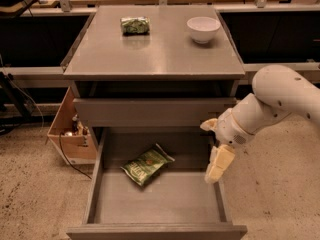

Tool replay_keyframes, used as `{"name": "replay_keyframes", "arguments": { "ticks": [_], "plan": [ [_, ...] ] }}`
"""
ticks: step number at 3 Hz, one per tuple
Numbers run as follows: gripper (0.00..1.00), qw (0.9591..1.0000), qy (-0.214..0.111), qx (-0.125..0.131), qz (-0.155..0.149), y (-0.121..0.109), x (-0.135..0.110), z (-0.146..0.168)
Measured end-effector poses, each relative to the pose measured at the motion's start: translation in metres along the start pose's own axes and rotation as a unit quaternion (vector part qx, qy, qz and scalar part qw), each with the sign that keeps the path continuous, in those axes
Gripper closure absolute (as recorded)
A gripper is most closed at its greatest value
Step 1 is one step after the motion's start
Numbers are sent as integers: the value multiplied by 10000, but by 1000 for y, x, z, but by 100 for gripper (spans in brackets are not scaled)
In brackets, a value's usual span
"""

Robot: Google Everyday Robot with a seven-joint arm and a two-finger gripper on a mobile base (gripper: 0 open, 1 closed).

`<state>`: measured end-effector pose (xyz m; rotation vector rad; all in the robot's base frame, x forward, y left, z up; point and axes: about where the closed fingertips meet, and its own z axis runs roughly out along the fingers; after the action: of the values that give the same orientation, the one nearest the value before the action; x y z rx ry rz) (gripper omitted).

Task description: Pick green jalapeno chip bag from middle drawer and place on counter

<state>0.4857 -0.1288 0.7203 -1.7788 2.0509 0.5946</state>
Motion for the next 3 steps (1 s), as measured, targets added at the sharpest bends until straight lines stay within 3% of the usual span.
{"name": "replay_keyframes", "arguments": {
  "ticks": [1,2,3],
  "plan": [
    [0,10000,0,0,0,0,0,0],
    [0,9996,-178,-137,156,-4,3,26],
    [0,9973,-596,-317,295,-16,8,79]
  ]
}}
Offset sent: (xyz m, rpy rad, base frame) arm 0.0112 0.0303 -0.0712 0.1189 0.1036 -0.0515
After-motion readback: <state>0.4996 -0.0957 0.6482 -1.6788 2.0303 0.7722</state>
